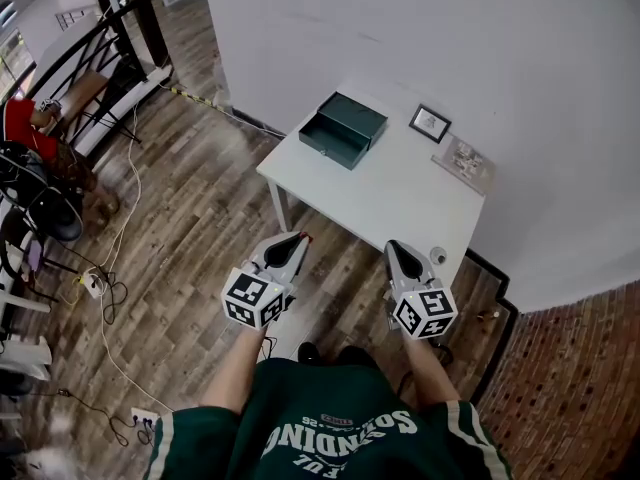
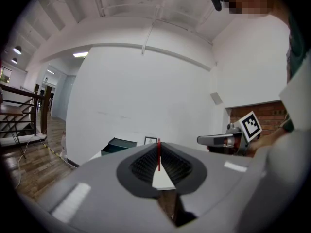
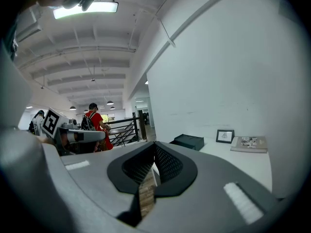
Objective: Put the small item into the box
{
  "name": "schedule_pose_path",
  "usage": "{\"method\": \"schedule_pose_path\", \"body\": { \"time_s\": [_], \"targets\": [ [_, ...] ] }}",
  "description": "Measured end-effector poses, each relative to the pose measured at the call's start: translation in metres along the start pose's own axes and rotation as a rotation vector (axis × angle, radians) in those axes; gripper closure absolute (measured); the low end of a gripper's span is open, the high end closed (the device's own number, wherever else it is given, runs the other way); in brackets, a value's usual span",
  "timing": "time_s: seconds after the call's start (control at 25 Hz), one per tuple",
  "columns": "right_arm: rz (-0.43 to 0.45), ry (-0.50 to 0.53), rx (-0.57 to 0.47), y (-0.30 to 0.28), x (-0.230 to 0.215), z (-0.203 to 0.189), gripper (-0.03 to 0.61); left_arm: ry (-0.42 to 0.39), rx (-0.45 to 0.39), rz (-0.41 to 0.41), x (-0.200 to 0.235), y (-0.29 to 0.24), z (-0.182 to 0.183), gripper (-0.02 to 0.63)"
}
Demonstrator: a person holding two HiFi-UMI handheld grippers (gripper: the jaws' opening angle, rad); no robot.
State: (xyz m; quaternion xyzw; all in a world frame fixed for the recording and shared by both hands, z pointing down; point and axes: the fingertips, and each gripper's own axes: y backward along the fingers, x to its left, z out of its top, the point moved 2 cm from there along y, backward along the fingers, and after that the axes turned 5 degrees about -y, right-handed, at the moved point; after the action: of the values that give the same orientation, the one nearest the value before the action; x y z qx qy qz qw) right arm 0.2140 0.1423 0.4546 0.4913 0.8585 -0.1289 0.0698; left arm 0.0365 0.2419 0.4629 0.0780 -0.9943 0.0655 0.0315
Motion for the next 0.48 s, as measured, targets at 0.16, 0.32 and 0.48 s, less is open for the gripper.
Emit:
{"method": "schedule_pose_path", "body": {
  "time_s": [0.16,0.32,0.48],
  "targets": [
    [-0.006,-0.001,0.012,-0.005,0.01,-0.008,0.577,0.01,0.001,-0.003,0.01,0.004,-0.006,0.551],
    [-0.013,0.001,0.023,-0.008,0.009,-0.01,0.577,0.017,0.001,-0.011,0.015,0.0,-0.008,0.549],
    [-0.016,-0.01,0.02,-0.022,-0.004,-0.007,0.577,0.025,0.004,-0.012,0.025,-0.019,-0.009,0.549]
  ]
}}
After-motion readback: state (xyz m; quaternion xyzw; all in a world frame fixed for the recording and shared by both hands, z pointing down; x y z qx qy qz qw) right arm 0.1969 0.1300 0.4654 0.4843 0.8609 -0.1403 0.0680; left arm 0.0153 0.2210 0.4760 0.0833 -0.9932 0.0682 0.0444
